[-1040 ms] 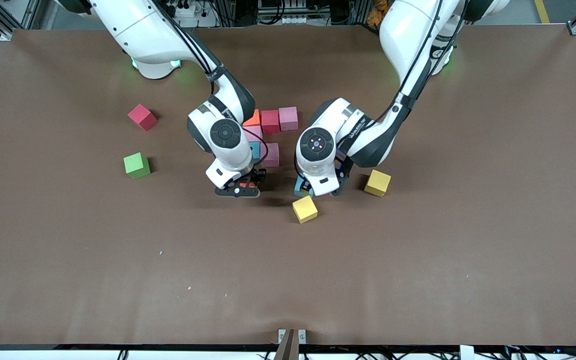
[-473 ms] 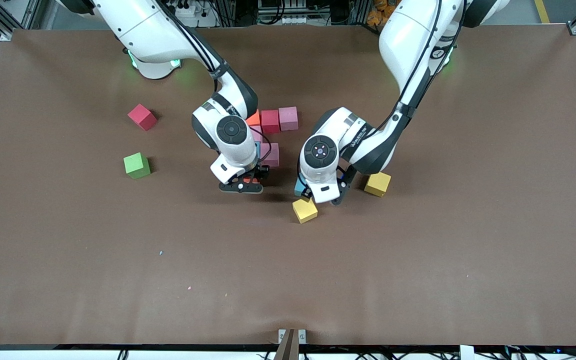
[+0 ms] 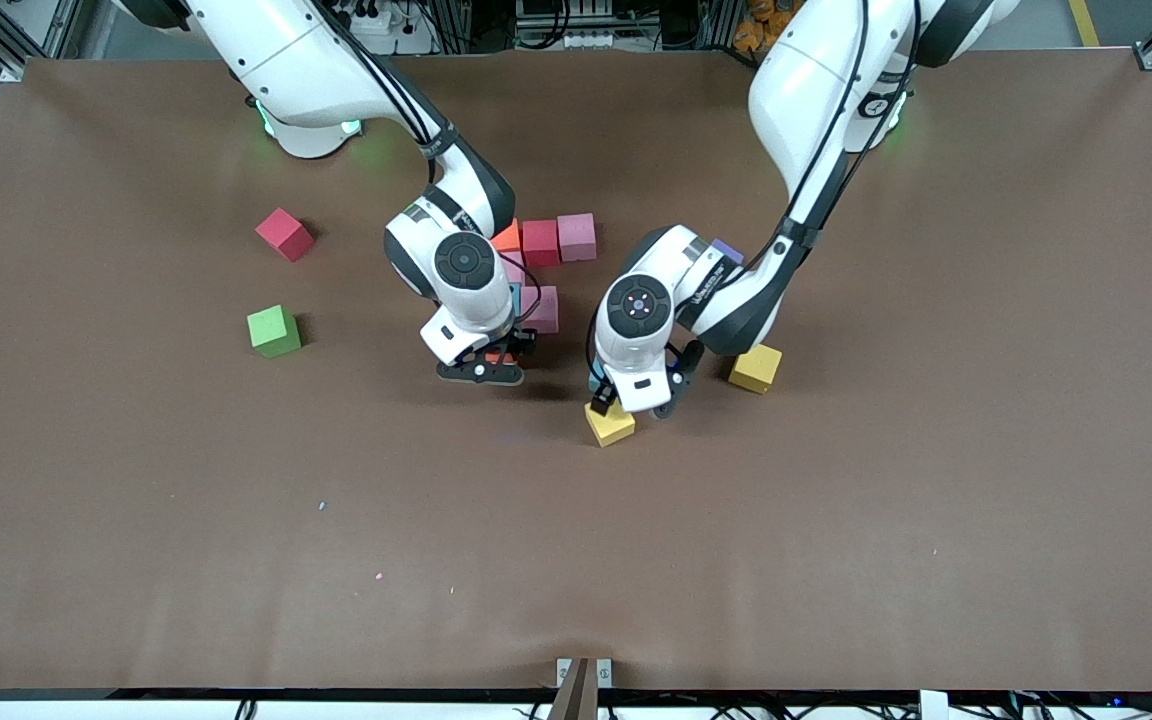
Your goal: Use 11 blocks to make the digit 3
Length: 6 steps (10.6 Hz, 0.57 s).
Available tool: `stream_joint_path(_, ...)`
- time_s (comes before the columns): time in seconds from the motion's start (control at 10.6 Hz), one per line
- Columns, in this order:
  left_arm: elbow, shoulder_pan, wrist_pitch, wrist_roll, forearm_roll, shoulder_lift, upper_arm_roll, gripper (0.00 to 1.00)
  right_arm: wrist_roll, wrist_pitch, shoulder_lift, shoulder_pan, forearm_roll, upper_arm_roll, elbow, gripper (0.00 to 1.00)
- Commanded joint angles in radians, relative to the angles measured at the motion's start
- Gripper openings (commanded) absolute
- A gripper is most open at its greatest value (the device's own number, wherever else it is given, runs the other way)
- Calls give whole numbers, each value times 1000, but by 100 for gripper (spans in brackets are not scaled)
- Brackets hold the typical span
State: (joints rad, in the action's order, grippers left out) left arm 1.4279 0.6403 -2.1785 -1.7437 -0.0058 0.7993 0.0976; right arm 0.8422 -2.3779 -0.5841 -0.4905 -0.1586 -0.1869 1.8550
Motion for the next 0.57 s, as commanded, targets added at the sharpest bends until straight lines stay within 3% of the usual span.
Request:
stream_joint_path(0.0,-7,7,-10,9,30,9,-1,100,43,-4,3,-3,-18,-8,4,18)
stream_joint_path(0.47,-17,-16,3,0,10,-17,4,100,43,0,3,-3,-16,-17,7,19)
